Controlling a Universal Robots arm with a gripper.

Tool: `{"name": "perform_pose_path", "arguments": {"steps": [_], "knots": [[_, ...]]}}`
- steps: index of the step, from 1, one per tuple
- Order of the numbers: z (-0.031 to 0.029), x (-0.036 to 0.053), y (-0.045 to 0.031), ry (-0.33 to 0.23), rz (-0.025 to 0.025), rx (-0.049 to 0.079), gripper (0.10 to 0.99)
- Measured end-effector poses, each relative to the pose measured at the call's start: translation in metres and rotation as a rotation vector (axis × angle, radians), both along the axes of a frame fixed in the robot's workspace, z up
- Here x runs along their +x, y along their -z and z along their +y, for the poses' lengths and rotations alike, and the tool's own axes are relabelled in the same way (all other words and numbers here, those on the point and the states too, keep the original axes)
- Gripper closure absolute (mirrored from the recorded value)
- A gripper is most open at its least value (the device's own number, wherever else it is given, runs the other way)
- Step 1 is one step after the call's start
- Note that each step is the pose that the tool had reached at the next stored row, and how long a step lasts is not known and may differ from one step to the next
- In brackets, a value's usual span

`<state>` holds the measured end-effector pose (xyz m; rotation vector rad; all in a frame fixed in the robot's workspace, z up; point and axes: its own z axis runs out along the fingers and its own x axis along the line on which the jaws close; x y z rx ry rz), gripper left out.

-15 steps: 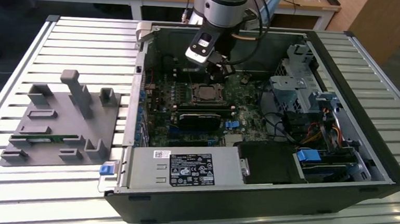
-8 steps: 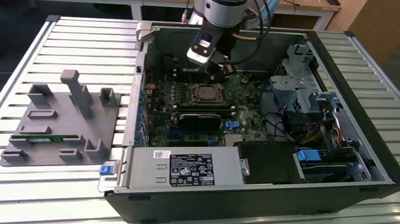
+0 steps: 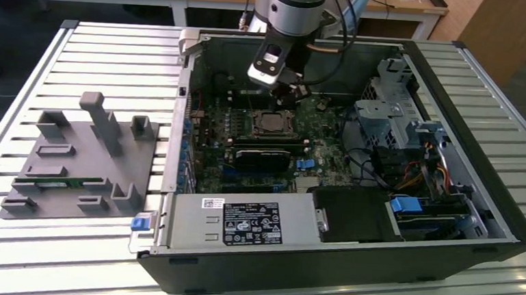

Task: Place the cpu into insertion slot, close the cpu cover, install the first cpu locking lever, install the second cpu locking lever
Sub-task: 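Install the first cpu locking lever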

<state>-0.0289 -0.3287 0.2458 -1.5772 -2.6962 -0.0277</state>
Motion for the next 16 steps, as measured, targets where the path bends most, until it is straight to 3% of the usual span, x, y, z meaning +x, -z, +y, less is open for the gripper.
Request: {"name": "perform_pose_path", "arguments": {"steps": [16], "knots": [[0.0,0.0,0.0,-0.06,0.0,0.0,0.969]]}}
